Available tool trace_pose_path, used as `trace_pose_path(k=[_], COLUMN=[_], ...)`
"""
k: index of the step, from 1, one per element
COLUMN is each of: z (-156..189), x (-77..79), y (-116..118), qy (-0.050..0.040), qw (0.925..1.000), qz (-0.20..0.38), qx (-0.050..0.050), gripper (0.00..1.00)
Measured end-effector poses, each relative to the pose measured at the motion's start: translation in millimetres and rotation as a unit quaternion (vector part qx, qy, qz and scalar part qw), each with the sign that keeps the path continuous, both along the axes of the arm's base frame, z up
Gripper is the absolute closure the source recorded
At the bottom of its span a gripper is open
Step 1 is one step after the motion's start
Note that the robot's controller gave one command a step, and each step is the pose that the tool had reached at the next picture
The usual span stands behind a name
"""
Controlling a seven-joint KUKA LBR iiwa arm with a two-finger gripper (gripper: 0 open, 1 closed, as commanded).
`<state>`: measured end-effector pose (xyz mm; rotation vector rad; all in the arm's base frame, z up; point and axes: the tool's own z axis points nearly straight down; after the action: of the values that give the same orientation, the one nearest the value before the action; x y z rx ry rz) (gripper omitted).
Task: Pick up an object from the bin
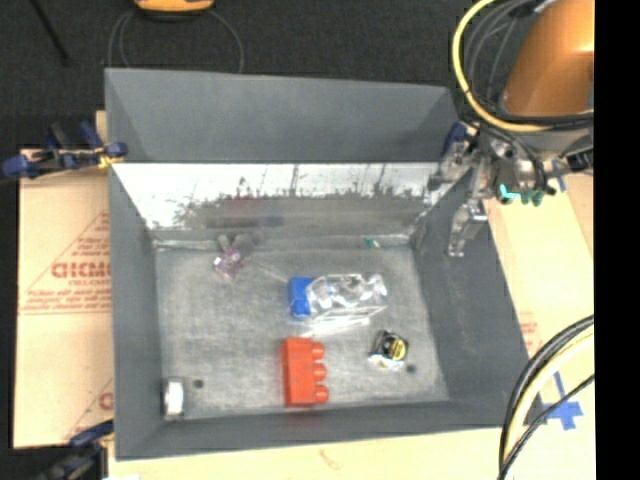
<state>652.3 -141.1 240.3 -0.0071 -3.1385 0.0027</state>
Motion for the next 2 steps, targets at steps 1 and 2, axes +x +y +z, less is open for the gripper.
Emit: trace_pose_path(k=[1, 2], z=[-133.4, -165.5], x=[-6.9, -17.6], y=[30.5, 68.8], qy=[-0.0001, -0.0074], qw=[1.0, 0.9929], qz=[0.001, 0.119], qx=[0.0, -0.003], gripper=[0.0, 0.0])
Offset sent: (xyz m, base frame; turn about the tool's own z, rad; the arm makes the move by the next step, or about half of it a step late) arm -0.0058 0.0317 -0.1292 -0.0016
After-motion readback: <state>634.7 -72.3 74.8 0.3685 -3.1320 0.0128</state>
